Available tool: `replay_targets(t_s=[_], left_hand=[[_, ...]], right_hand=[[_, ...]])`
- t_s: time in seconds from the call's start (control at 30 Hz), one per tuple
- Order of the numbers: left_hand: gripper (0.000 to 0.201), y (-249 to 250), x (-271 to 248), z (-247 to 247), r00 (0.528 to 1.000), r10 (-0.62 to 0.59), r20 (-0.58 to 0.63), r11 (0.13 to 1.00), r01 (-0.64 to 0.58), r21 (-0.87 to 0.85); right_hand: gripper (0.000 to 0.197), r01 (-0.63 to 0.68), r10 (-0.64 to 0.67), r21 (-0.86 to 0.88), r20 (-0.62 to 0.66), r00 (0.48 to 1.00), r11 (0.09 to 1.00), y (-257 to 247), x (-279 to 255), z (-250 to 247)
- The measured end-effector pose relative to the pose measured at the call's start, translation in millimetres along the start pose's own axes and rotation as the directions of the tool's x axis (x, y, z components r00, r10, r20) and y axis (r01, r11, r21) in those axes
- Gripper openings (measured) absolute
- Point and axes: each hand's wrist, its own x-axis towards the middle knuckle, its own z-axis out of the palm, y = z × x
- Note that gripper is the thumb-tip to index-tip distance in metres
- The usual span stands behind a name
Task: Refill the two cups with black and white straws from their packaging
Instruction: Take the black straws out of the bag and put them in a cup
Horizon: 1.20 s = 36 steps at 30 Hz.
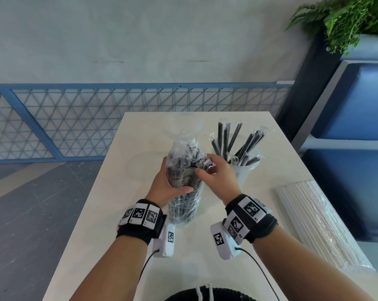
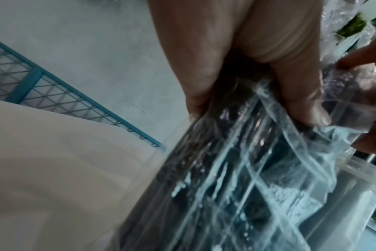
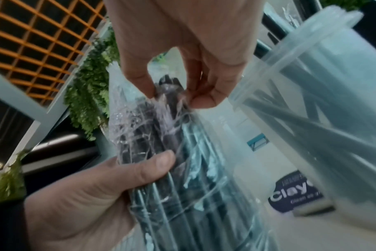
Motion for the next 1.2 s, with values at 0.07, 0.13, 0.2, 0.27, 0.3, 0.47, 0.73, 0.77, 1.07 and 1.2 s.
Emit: replay_targets(t_s=[0.07, 0.13, 0.2, 0.27, 0.3, 0.47, 0.73, 0.77, 1.07, 1.2], left_hand=[[0.095, -1, 0, 0, 1.000, 0.003, 0.022, 1.000, -0.003, -0.014], [0.099, -2, 0, -2, 0.999, -0.002, 0.046, 1.000, 0.003, -0.022], [0.101, -3, -1, -3, 0.997, -0.011, 0.077, 0.999, 0.013, -0.030], [0.102, -3, -1, -4, 0.996, -0.010, 0.093, 0.999, 0.013, -0.037], [0.103, -3, -1, -4, 0.995, -0.008, 0.100, 0.999, 0.012, -0.035], [0.094, -1, -1, -4, 0.990, 0.015, 0.139, 1.000, -0.016, 0.006], [0.096, -4, 1, -2, 0.994, 0.049, 0.099, 0.998, -0.052, 0.036], [0.098, -4, 1, -2, 0.993, 0.052, 0.101, 0.998, -0.056, 0.030], [0.086, -2, 5, 5, 0.999, 0.025, -0.030, 0.998, -0.024, 0.056], [0.088, -3, 8, 4, 0.999, 0.024, -0.028, 0.998, -0.022, 0.064]], right_hand=[[0.048, -0.019, 0.019, 0.019, -0.019, 1.000, 1.000, 1, -1, 3], [0.046, -0.027, 0.028, 0.033, -0.026, 0.999, 0.999, 3, -1, 5], [0.046, -0.043, 0.044, 0.034, -0.024, 0.999, 0.998, 2, 0, 4], [0.048, -0.041, 0.041, 0.019, -0.020, 0.999, 0.999, 0, 0, 2], [0.049, -0.029, 0.029, 0.006, -0.019, 0.999, 1.000, -1, 1, 0], [0.050, 0.061, -0.066, -0.099, -0.045, 0.997, 0.993, -7, 0, -5], [0.044, 0.114, -0.122, -0.187, -0.037, 0.992, 0.976, -8, 2, 5], [0.042, 0.113, -0.122, -0.188, -0.036, 0.992, 0.976, -7, 2, 7], [0.022, 0.031, -0.030, 0.024, -0.039, 0.999, 0.999, -9, 5, 17], [0.018, 0.065, -0.061, 0.065, -0.050, 0.997, 0.996, -20, 9, 7]])
